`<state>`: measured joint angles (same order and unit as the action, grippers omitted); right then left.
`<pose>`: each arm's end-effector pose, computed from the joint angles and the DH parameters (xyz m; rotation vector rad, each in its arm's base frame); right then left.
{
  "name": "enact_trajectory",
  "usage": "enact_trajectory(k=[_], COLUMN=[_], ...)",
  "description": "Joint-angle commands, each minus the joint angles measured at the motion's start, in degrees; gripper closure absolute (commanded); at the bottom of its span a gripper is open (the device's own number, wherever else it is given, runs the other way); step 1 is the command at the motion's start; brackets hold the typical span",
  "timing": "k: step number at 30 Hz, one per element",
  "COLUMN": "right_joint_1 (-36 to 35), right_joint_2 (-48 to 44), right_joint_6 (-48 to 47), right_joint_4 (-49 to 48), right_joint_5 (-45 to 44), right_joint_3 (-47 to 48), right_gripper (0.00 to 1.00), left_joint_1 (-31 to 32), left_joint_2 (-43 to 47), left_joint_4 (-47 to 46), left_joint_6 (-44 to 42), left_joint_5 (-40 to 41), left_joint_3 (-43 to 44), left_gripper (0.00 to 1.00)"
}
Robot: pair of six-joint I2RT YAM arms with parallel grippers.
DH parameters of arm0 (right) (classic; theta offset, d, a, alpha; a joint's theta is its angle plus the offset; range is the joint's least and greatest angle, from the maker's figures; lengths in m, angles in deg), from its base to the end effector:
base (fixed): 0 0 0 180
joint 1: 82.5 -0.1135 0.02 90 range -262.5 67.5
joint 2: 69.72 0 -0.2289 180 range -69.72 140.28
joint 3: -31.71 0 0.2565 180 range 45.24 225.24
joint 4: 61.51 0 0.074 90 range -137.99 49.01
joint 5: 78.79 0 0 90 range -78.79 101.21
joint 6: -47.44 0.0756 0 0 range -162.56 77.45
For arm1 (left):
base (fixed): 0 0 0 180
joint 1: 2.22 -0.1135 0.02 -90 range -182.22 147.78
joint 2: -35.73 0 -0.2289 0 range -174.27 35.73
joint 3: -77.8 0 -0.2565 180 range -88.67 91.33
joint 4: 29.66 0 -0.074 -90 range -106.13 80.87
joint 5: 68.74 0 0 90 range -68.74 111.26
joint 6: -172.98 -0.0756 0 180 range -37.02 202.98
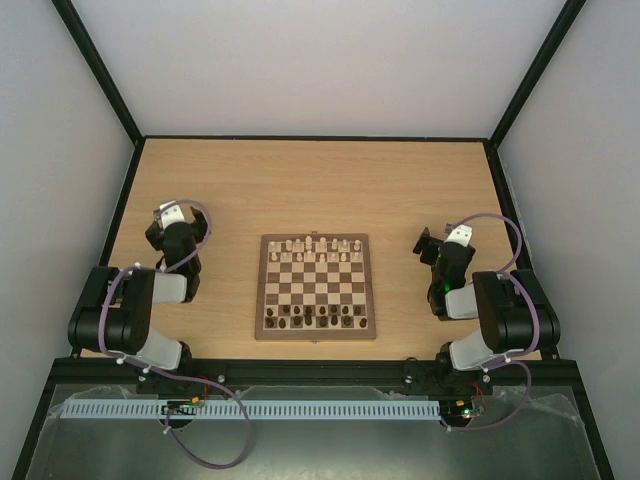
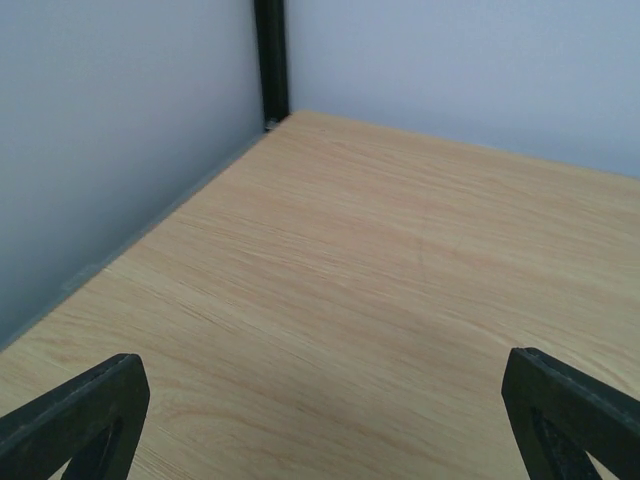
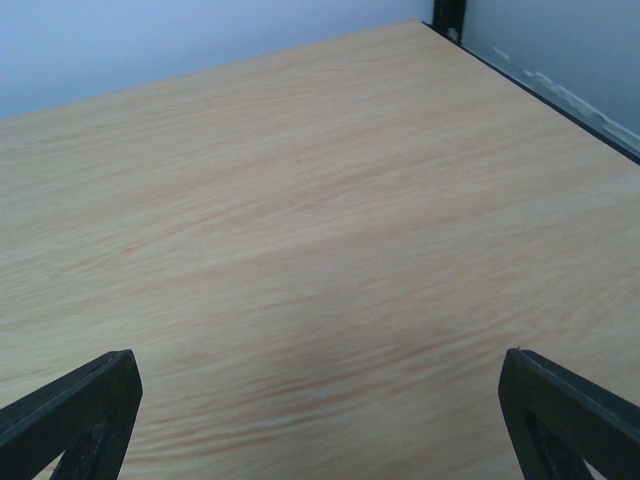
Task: Set up the chess pieces on the board
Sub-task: Reset both arms
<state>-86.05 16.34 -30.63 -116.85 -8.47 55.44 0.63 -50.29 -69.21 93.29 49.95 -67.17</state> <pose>0.2686 -0.0088 0.0970 0.3769 1.6437 -0.0878 0.3045 0.0212 0.1147 -0.4699 1.6895 0.2752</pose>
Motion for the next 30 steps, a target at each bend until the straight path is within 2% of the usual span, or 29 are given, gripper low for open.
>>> enact_trajectory(k=[1,3,6,30], right_joint_1=[-0.05,-0.05,-0.05,-0.05], right_joint_2=[0.78,0.66,0.79,0.78], right_joint_6=[-2.05,-1.98,-2.05,-2.03], right_joint_4=[-2.86,-2.55,-2.83,-2.33], right_joint_5=[3.1,3.16,3.15,3.23], right_joint_3=[2.58,2.61,2.56,2.79], right_gripper=[0.01,0.01,0.01,0.01], left_joint_1=[0.49,-1.0,-1.66,-1.84], left_joint_2=[1.07,-0.83,-0.74,-1.17], left_joint_4=[-14.15,-14.64,-14.72,-17.47], left_joint_6=[-4.7,-5.53,-5.4,-5.39], left_joint_5=[-9.76,-15.57,-16.76,-16.91], left_joint_3=[-6.3,-6.09,-5.97,-7.3], left_gripper=[0.0,0.0,0.0,0.0])
